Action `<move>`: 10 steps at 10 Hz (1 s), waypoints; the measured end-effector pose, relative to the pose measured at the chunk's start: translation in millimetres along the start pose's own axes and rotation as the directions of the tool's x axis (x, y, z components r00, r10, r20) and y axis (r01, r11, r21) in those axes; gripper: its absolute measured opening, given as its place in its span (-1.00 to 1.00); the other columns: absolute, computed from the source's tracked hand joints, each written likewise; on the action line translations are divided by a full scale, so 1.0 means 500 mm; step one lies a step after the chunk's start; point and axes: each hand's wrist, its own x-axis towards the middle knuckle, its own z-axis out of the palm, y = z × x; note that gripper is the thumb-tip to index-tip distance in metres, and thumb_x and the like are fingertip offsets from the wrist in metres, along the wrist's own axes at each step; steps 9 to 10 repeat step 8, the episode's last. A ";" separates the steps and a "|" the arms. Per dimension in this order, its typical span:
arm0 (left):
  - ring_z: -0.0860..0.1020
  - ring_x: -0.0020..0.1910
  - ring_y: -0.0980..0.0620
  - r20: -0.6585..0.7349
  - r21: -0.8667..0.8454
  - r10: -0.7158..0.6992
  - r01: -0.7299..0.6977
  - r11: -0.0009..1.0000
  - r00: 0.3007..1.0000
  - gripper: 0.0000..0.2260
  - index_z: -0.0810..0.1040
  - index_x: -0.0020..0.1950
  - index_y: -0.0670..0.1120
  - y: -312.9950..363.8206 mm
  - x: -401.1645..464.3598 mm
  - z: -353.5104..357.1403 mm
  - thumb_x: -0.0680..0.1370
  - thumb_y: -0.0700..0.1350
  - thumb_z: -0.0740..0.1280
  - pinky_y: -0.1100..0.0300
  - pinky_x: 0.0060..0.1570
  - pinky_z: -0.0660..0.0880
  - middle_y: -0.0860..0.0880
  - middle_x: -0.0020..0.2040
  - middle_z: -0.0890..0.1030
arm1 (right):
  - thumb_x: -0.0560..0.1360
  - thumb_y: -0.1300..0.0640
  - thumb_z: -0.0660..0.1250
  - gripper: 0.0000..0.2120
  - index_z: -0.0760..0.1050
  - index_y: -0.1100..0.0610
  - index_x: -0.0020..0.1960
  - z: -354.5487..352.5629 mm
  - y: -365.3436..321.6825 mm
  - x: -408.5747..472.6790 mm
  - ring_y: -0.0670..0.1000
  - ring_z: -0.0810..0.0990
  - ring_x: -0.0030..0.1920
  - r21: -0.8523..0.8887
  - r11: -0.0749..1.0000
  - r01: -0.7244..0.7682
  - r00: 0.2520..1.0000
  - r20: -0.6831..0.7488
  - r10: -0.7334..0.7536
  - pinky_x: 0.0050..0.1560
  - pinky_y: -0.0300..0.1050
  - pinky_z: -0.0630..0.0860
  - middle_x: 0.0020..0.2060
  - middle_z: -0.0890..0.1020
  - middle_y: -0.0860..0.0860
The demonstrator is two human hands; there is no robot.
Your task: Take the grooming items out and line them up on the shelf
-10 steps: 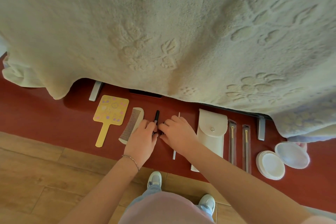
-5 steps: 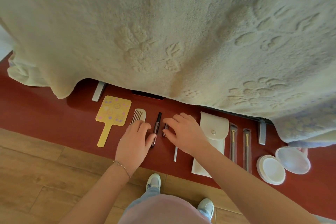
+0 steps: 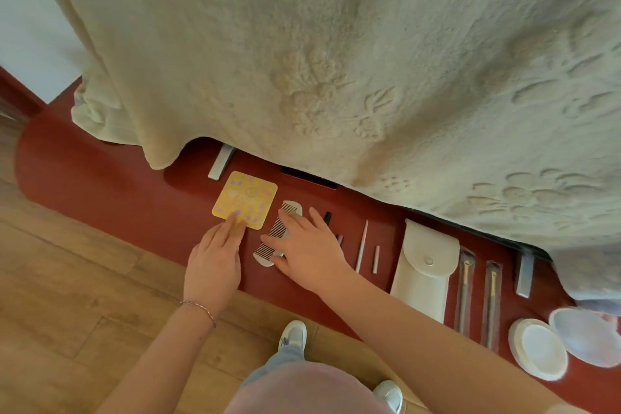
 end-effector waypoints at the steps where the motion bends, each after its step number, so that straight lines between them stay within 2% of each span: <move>1: 0.50 0.18 -0.20 0.006 -0.015 0.008 -0.008 1.000 1.000 -0.56 0.50 0.26 -0.17 -0.008 0.003 0.006 0.39 -0.41 0.33 -0.14 -0.03 0.53 -0.13 0.32 0.48 | 0.58 -0.05 0.14 -0.62 0.32 -0.13 0.39 0.005 0.010 -0.001 0.11 0.12 0.49 0.010 1.000 0.016 1.000 0.019 -0.016 0.46 0.15 -0.15 0.49 0.17 0.14; 2: 0.49 0.18 -0.21 0.001 -0.053 0.019 -0.019 0.998 1.000 -0.55 0.50 0.26 -0.17 -0.013 0.008 0.013 0.39 -0.44 0.31 -0.14 0.03 0.53 -0.14 0.32 0.48 | 0.57 -0.03 0.18 -0.64 0.38 -0.13 0.36 0.004 0.020 -0.002 0.11 0.17 0.47 0.012 0.999 0.037 0.999 -0.012 -0.037 0.46 0.14 -0.14 0.47 0.24 0.15; 3: 0.50 0.18 -0.20 -0.013 -0.089 0.036 -0.037 0.995 0.999 -0.56 0.51 0.25 -0.17 -0.019 0.018 0.017 0.40 -0.44 0.31 -0.12 0.09 0.51 -0.13 0.30 0.49 | 0.57 -0.01 0.17 -0.65 0.38 -0.14 0.35 -0.001 0.027 -0.005 0.10 0.14 0.48 0.023 0.999 0.037 0.999 0.008 -0.037 0.46 0.11 -0.16 0.48 0.21 0.13; 5: 0.50 0.14 -0.21 -0.033 -0.076 0.073 -0.075 0.994 0.997 -0.58 0.51 0.24 -0.17 -0.022 0.026 0.020 0.41 -0.41 0.28 -0.11 0.05 0.52 -0.14 0.30 0.50 | 0.57 -0.01 0.18 -0.65 0.40 -0.13 0.34 0.000 0.034 -0.008 0.09 0.14 0.49 0.050 0.998 0.031 1.000 0.005 -0.031 0.46 0.12 -0.13 0.48 0.21 0.12; 6: 0.47 0.16 -0.19 -0.031 -0.058 0.039 -0.041 0.998 0.999 -0.64 0.49 0.24 -0.17 -0.012 0.018 0.017 0.44 -0.32 0.33 -0.13 0.01 0.53 -0.13 0.31 0.48 | 0.54 0.00 0.23 -0.64 0.42 -0.11 0.33 0.001 0.037 -0.012 0.11 0.22 0.46 0.081 0.996 0.031 0.999 -0.009 -0.030 0.46 0.14 -0.02 0.45 0.29 0.13; 7: 0.42 0.27 -0.17 -0.018 -0.066 0.006 -0.007 0.998 1.000 -0.63 0.46 0.27 -0.15 0.010 0.013 -0.007 0.53 -0.04 0.12 -0.12 0.09 0.47 -0.14 0.32 0.47 | 0.46 0.01 0.30 -0.63 0.50 -0.02 0.26 -0.015 0.029 -0.033 0.08 0.51 0.26 0.121 0.993 -0.017 0.984 -0.175 0.038 0.33 0.09 0.32 0.24 0.56 0.08; 8: 0.39 0.32 -0.11 0.002 -0.123 0.089 -0.088 0.989 0.996 -0.53 0.42 0.32 -0.13 0.035 0.009 -0.029 0.54 0.06 0.01 -0.06 0.21 0.39 -0.09 0.33 0.46 | 0.53 -0.02 0.12 -0.60 0.48 0.04 0.29 -0.053 0.051 -0.096 0.04 0.52 0.24 0.205 0.959 -0.195 0.925 -0.286 0.250 0.31 -0.05 0.34 0.23 0.57 0.02; 10: 0.39 0.32 -0.11 0.002 -0.123 0.089 -0.088 0.989 0.996 -0.53 0.42 0.32 -0.13 0.035 0.009 -0.029 0.54 0.06 0.01 -0.06 0.21 0.39 -0.09 0.33 0.46 | 0.53 -0.02 0.12 -0.60 0.48 0.04 0.29 -0.053 0.051 -0.096 0.04 0.52 0.24 0.205 0.959 -0.195 0.925 -0.286 0.250 0.31 -0.05 0.34 0.23 0.57 0.02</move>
